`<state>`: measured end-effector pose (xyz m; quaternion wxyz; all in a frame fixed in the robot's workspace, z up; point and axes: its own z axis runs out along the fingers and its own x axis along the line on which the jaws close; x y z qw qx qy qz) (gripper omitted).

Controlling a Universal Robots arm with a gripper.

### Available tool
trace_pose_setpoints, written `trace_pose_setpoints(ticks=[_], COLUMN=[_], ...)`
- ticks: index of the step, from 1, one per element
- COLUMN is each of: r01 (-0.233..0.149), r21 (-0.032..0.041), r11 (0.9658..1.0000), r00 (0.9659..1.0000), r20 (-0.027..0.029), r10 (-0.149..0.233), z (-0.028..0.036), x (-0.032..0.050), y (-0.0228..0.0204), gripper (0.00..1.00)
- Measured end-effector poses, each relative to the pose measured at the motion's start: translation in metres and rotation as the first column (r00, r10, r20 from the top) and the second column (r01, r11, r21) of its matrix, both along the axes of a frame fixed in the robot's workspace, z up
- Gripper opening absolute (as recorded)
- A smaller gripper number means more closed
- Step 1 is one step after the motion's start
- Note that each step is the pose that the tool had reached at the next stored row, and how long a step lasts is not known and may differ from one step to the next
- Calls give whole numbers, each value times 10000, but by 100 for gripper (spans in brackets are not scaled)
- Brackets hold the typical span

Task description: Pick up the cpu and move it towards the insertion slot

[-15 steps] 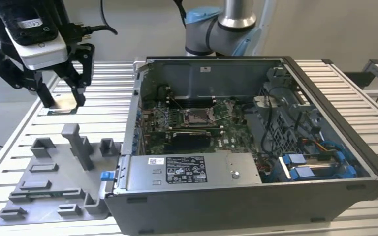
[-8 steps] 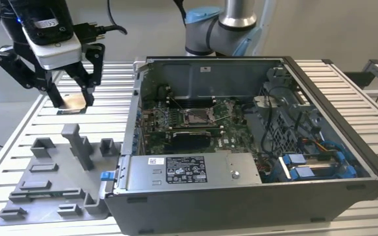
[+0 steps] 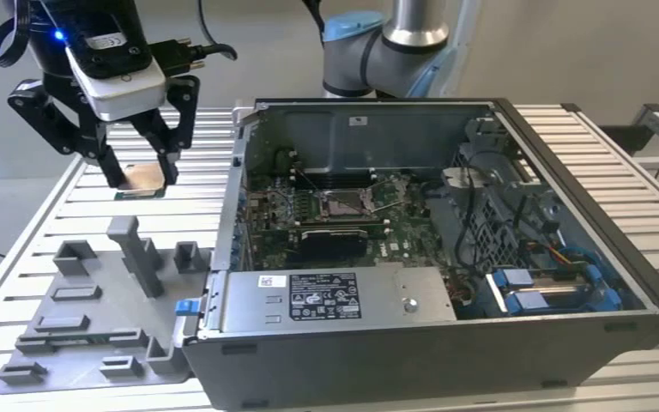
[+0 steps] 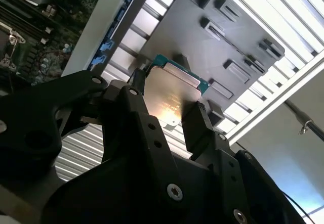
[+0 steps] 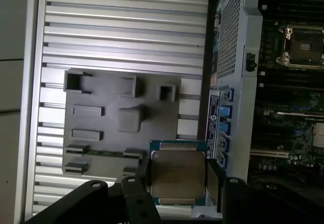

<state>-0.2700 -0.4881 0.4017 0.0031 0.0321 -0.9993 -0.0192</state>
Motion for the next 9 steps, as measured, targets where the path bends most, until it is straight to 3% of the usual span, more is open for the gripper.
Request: trace_pose_setpoints(ticks=[9], r01=[-35], r21=[0], r11=[10000], r00=[10000], r20=[-4], r10=[35], z=[0], x=[175], y=[0], gripper=[0])
